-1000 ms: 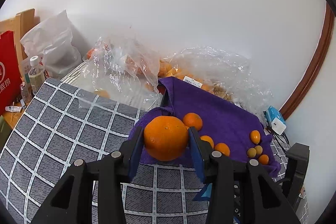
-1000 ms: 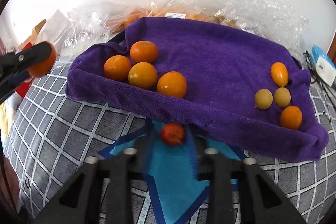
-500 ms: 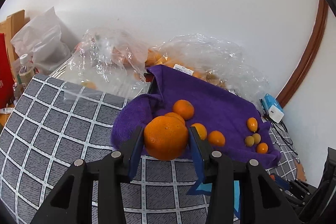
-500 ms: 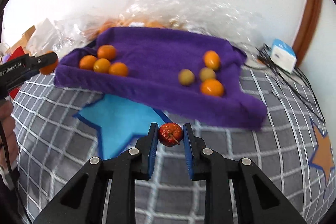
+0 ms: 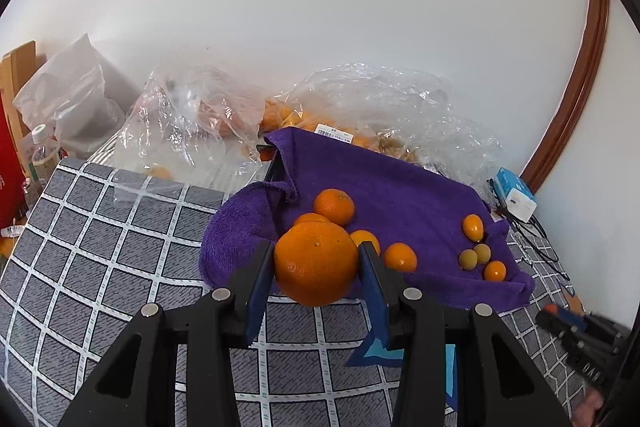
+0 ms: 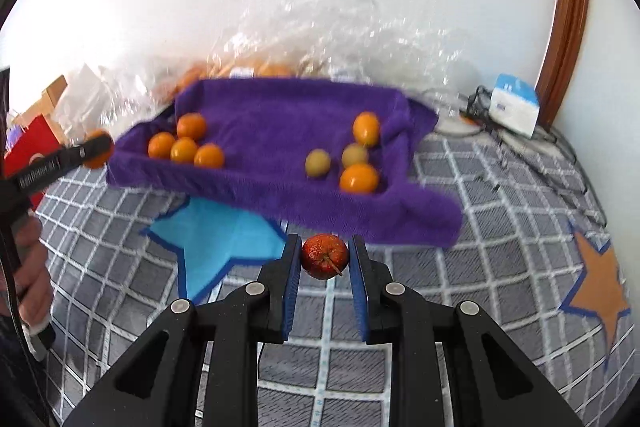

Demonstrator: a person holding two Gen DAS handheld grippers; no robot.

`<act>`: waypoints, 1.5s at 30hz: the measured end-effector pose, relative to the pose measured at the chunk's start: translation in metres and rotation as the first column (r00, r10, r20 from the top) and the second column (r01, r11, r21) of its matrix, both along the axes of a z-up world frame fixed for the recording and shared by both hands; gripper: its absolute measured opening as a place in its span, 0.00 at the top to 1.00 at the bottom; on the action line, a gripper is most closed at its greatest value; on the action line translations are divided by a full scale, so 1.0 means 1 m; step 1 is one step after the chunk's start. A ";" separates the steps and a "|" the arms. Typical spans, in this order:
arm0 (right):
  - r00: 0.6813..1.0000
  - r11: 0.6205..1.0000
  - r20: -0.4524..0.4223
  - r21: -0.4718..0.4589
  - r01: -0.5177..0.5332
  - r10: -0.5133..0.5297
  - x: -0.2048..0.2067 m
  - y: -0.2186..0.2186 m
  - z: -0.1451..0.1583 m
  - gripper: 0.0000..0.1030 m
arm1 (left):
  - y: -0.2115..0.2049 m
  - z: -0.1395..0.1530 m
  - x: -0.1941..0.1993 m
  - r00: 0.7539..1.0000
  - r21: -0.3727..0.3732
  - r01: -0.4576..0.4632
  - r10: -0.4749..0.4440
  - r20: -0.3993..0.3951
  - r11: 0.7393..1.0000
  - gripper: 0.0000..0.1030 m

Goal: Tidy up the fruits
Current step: 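Grasp the small red fruit with the right tool and lift it, then carry both fruits over the purple towel and open both tools to release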

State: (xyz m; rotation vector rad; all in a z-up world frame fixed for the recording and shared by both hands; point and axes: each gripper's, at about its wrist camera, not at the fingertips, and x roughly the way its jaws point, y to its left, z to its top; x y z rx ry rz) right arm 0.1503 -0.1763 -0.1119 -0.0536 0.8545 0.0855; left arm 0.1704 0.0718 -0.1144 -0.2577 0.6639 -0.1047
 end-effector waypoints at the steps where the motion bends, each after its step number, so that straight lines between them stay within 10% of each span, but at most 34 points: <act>1: 1.000 1.000 0.010 -0.006 0.000 0.000 0.002 0.000 0.004 0.77 | -0.001 0.002 0.000 1.000 -0.002 0.002 -0.002 -0.003 1.000 0.61; 31: 0.988 0.992 0.143 0.121 0.042 -0.059 0.103 -0.024 0.075 0.77 | -0.007 0.097 0.052 0.996 0.001 0.009 -0.009 0.089 1.000 0.61; 45: 1.000 0.994 0.013 0.111 0.006 -0.007 0.165 -0.010 0.009 0.77 | -0.007 0.054 0.128 1.000 0.015 -0.023 0.023 0.003 1.000 0.61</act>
